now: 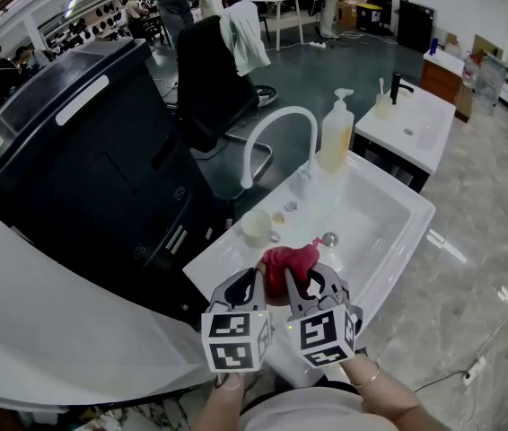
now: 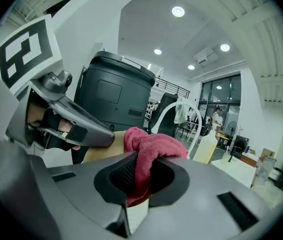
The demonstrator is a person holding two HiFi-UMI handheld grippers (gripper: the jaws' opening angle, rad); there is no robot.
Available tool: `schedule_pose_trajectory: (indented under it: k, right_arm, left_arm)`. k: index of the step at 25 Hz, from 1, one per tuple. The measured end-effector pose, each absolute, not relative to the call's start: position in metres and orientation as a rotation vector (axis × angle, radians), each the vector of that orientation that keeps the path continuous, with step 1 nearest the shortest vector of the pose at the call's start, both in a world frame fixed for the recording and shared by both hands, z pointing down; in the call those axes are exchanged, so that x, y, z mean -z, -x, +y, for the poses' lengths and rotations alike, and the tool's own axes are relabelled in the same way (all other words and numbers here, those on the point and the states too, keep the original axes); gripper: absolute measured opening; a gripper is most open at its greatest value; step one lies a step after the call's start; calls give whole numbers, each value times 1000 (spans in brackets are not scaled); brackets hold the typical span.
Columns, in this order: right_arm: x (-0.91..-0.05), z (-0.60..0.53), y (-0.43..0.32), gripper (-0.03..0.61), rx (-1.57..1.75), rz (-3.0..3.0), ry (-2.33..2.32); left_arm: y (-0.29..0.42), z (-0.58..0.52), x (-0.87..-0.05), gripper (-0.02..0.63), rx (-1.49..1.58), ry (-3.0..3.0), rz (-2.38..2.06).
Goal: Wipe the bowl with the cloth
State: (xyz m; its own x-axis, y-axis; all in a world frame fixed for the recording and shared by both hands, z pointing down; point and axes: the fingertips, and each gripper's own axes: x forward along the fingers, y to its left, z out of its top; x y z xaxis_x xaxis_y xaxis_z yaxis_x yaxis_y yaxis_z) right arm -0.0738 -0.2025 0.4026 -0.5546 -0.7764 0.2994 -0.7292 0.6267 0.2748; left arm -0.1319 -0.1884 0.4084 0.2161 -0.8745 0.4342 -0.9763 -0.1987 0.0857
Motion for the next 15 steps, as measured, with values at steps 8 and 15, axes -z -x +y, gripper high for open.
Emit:
schedule_pose_trajectory:
  k: [8,15]
  right_arm:
    - [-392,-201,43,35,159,-2441,-1330]
    - [-380,-175,73,35,45,-2625,-1062]
  left_arm:
    - [137,-191,-415,31,-428,-2125,-1747]
    - [146,-197,-418,31,-459,-2107,-1790]
